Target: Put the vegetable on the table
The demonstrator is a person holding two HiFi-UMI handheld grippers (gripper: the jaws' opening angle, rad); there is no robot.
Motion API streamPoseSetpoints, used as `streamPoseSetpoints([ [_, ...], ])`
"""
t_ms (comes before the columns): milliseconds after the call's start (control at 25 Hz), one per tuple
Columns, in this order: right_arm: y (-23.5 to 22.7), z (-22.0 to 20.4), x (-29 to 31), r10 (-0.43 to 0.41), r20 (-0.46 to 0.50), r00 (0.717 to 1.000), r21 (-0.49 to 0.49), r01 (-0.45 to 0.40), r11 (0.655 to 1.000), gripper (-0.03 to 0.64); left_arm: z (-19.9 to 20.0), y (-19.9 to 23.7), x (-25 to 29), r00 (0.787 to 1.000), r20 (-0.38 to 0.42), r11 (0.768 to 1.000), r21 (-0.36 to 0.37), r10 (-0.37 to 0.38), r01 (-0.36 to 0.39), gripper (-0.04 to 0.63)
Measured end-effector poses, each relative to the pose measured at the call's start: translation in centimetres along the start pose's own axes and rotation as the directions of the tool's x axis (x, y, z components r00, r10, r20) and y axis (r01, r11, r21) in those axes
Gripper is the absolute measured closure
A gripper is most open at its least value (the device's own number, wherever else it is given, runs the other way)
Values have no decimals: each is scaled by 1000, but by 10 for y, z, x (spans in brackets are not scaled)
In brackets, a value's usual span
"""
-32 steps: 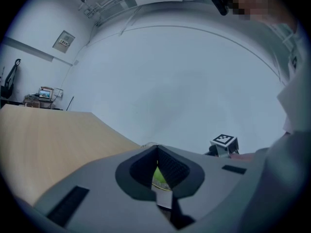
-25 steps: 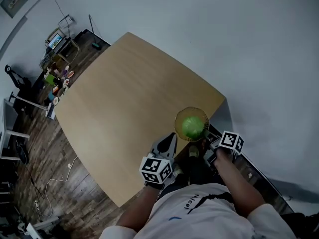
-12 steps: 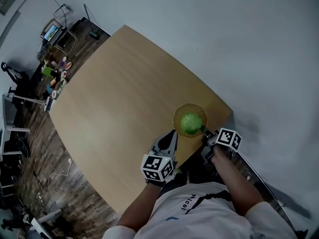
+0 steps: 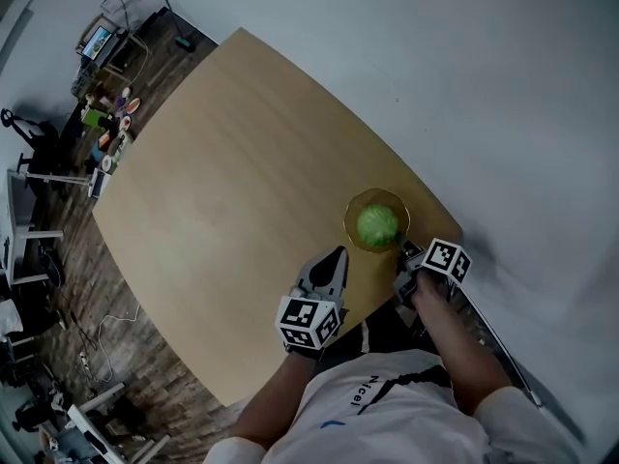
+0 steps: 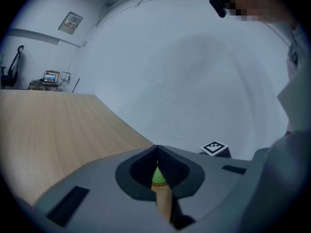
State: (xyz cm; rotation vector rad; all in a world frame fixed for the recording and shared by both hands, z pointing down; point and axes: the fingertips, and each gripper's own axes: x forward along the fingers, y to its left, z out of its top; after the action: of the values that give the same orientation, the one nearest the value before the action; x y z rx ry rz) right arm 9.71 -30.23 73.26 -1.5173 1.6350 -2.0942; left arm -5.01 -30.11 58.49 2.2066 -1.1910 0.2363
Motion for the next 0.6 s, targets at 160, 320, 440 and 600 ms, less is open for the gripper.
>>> streamPoseSetpoints([
  [160, -8, 8, 6, -15, -1, 1000, 27, 15, 1000, 583, -2, 1, 7, 1000, -8, 1000, -7, 15, -15, 583],
  [320, -15, 14, 10, -23, 4, 1000, 67, 23, 998, 580, -5, 1, 9, 999, -12, 999, -17, 31, -31, 583],
  [440, -19, 22, 16, -19, 17, 1000, 86, 18, 996, 580, -8, 6, 10, 999, -15, 999, -22, 45, -45, 583],
  [600, -14, 30, 21, -21, 38, 999, 89, 17, 996, 577, -5, 11, 8, 998, -14, 998, -32, 56, -56, 583],
])
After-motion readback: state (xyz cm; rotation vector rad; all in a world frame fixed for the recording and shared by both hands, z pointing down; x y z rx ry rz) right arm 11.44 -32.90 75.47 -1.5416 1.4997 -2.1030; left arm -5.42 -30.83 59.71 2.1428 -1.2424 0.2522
